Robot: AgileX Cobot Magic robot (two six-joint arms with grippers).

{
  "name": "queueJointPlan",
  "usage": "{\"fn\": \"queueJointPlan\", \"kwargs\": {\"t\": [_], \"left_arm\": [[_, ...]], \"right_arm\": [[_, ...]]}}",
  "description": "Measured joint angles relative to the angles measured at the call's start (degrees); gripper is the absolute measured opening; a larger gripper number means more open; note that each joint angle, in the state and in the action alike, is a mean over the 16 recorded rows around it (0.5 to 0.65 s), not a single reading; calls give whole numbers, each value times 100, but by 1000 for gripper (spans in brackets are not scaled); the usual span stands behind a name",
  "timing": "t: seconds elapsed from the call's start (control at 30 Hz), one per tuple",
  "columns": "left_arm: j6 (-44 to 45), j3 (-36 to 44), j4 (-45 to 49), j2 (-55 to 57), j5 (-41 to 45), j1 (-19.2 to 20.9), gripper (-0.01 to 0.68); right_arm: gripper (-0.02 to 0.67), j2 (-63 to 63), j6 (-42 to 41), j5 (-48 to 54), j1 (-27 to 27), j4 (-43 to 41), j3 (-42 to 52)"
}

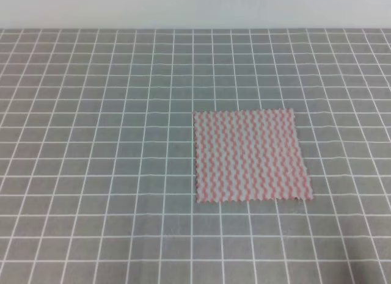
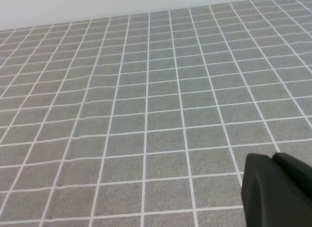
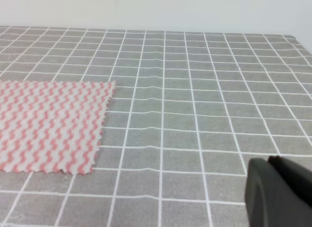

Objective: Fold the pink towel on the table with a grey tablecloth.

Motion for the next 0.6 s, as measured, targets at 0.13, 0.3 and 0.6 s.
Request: {"fn": "queueJointPlan", "kwargs": {"t": [0.13, 0.3, 0.6], "left_arm": [[0, -5, 0, -26, 3, 0, 3], [1, -8, 0, -50, 5, 0, 3], [-1, 8, 0, -116, -10, 0, 3]], "right_arm": [[-18, -7, 0, -3, 0, 0, 6], [-18, -11, 0, -4, 1, 0, 9], [-17, 0, 0, -1, 0, 0, 0]]}}
